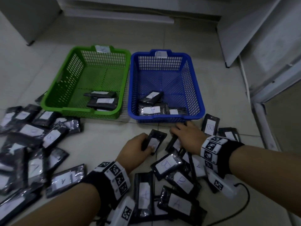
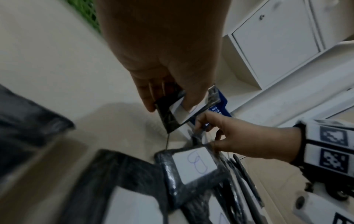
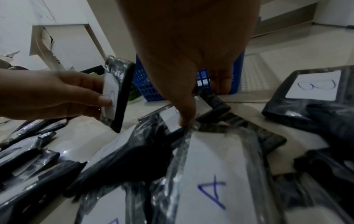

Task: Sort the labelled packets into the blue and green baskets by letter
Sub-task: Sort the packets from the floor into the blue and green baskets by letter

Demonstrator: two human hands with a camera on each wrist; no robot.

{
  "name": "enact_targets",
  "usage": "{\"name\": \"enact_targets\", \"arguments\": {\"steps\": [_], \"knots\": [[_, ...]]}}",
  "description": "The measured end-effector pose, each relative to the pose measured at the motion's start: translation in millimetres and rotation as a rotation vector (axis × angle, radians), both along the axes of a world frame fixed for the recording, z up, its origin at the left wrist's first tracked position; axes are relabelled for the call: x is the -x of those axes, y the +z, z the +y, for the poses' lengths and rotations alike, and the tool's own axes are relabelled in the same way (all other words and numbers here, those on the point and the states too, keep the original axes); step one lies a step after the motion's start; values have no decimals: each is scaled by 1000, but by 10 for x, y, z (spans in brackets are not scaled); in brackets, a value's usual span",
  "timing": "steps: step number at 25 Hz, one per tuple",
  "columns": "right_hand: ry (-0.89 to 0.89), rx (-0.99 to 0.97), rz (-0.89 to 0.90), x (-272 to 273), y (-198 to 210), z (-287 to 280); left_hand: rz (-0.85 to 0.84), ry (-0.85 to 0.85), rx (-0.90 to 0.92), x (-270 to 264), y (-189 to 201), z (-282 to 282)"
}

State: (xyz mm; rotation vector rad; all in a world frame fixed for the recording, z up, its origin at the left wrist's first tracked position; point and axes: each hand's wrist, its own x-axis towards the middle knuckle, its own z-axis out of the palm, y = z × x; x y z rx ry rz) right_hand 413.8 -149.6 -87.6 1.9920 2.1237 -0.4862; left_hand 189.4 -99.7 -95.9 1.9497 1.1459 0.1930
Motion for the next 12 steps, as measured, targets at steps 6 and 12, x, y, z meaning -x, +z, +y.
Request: {"name": "enact_targets", "arguments": {"steps": [6,12], "knots": [[-70,24,253,394,284,146,-280,273,-202,332,465,506],[-298,-78,694,1007,518,513,-290,544,-279,766,636,1349]]}}
